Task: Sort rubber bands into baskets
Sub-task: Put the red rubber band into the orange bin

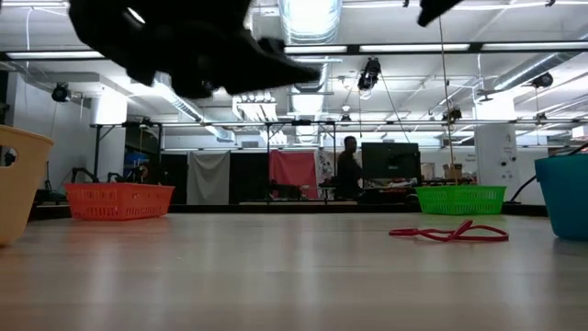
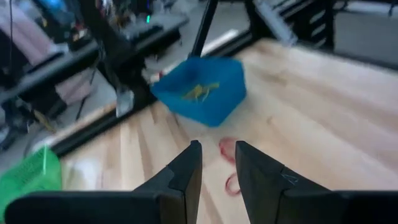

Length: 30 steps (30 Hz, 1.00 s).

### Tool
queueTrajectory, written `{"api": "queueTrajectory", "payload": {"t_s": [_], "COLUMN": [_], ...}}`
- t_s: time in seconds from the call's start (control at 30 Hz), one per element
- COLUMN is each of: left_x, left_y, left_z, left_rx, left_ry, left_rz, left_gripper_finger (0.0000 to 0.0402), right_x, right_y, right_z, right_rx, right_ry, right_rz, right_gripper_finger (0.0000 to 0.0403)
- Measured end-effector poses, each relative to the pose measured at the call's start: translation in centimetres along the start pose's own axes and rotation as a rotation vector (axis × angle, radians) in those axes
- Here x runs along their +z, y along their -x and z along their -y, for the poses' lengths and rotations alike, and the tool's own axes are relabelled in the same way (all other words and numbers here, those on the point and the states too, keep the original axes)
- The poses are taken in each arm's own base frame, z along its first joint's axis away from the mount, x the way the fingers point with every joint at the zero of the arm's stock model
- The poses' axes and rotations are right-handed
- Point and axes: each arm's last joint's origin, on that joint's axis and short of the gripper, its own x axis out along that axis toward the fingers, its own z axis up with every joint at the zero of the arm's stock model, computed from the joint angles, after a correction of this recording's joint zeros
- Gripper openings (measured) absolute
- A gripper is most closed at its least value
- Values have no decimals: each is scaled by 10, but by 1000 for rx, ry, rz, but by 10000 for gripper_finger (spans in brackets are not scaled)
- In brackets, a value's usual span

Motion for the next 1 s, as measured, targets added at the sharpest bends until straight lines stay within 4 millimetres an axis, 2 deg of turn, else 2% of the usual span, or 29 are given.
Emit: {"api": "queueTrajectory", "payload": {"t_s": [0.33, 0.5, 0.6, 0.8, 1.0], "left_x": [-29, -37, -51, -55, -65], "left_y": [-68, -89, -100, -108, -108], "left_z": [-3, -4, 1, 2, 8], "left_rx": [-34, -34, -57, -105, -153], "left_ry": [30, 32, 70, 106, 120], "left_rz": [-107, -112, -168, -183, -234], "left_gripper_finger": [82, 82, 82, 88, 143], "right_x": [1, -9, -15, -32, -49], "right_y": [-4, -9, -14, -24, -34], "right_z": [15, 17, 18, 22, 27], "right_rx": [43, 55, 81, 125, 126], "right_ry": [92, 111, 107, 71, 36], "right_rz": [137, 167, 245, 368, 410], "right_gripper_finger": [199, 199, 199, 199, 199]}}
